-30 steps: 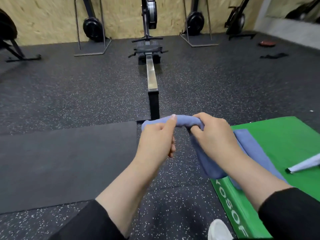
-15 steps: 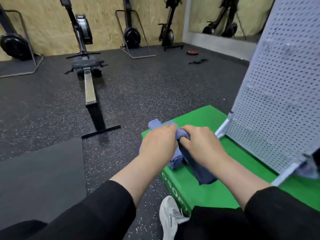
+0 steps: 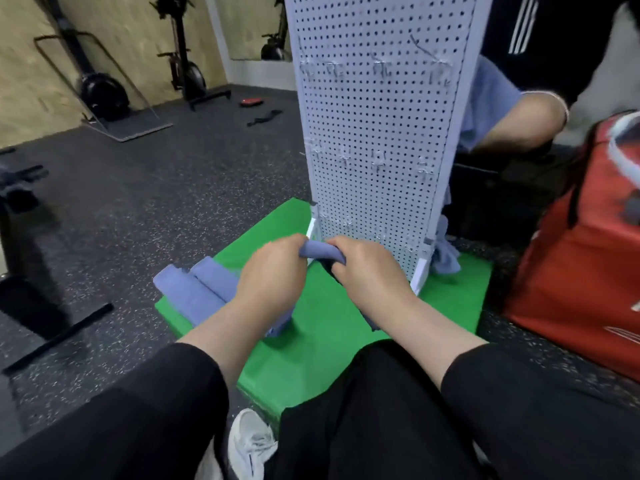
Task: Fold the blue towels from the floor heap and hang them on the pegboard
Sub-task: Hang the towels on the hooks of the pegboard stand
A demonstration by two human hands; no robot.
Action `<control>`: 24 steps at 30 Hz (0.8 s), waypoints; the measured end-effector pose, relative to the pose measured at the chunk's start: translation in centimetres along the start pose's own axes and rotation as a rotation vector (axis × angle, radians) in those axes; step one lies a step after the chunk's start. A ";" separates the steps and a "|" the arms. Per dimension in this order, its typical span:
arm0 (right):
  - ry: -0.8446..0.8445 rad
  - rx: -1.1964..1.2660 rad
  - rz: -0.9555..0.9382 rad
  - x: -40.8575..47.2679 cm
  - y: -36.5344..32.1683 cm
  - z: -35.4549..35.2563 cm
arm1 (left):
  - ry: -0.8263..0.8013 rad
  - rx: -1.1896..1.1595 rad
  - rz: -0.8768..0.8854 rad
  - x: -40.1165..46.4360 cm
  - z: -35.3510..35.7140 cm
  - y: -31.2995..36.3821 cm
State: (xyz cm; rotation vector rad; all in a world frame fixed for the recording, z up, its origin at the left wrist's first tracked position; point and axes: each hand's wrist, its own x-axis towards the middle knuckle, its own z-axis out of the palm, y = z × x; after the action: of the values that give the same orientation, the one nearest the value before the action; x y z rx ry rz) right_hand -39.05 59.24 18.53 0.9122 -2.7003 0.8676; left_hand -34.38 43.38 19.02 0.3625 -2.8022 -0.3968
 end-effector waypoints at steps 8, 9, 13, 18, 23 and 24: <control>0.034 -0.028 0.249 -0.5 5.5 1.5 | -0.112 -0.175 0.078 3.2 6.5 2.5; 0.034 -0.032 0.282 -0.4 6.2 1.8 | -0.123 -0.193 0.089 3.7 7.5 2.6; 0.040 -0.048 0.399 0.1 9.0 3.2 | -0.162 -0.235 0.139 5.9 12.0 2.3; 0.017 -0.045 0.514 1.4 12.5 5.4 | -0.219 -0.267 0.123 9.3 17.0 1.2; 0.088 -0.016 0.603 4.7 16.0 6.9 | -0.222 -0.356 0.081 14.1 20.0 2.3; 0.107 -0.018 0.616 5.4 16.8 7.0 | -0.219 -0.376 0.088 15.2 20.6 2.7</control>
State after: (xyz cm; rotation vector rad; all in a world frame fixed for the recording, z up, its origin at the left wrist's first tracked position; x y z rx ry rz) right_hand -53.20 63.31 6.57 0.0014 -2.9127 0.9472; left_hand -55.49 46.34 4.59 0.1162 -2.8485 -0.9751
